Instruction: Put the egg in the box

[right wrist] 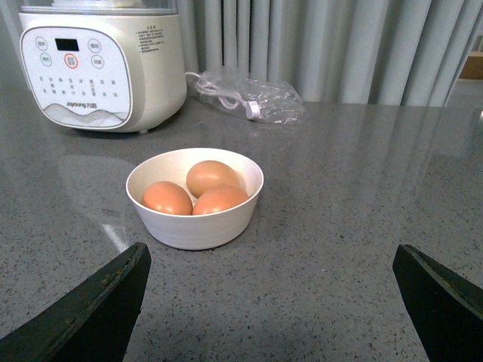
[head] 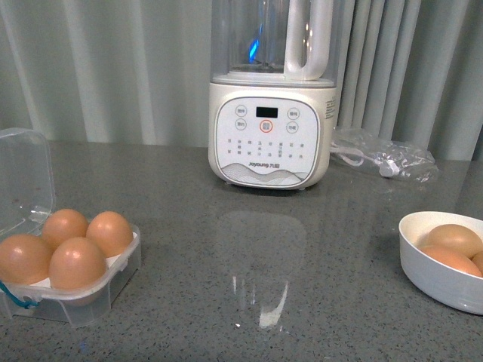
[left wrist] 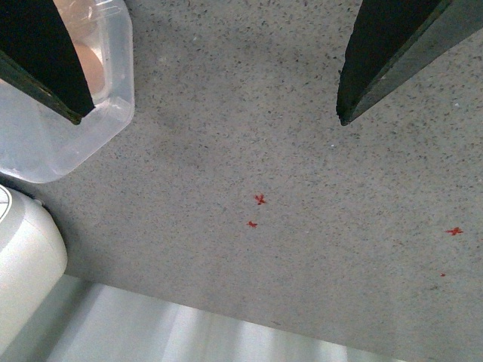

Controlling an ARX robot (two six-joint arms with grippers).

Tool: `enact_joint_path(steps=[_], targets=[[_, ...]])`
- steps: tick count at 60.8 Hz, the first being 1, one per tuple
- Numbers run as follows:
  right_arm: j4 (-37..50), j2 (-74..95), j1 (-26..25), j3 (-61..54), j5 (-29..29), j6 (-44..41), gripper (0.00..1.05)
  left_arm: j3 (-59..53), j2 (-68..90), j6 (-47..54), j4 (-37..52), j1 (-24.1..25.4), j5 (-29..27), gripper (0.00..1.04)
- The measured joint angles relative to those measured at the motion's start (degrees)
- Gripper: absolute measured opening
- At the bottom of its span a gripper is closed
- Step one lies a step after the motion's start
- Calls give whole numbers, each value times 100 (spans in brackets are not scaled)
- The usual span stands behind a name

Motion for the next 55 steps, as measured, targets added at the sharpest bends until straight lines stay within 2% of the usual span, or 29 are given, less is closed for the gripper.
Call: enact_joint_path(steps=[6,19,31,39,48,55], targets=[[0,0,0,0,0,0,98,-85,37,-127,116,-343,-243,98],[0,0,0,0,0,0,98,-444,-98,-369,337,-1674,-988,98],[0,0,0,0,0,0,98,-463,-313,-599,232,-2645,-1237,98],[0,0,0,0,0,0,98,-382,-404,-568,70,-2929,-1298,98],[0,0,0,0,0,0,98,-304,-671,-409,-278,-2968,-1311,98],[0,0,0,0,0,0,98,-280,-1335,367,-1082,-3161,-1902,98]])
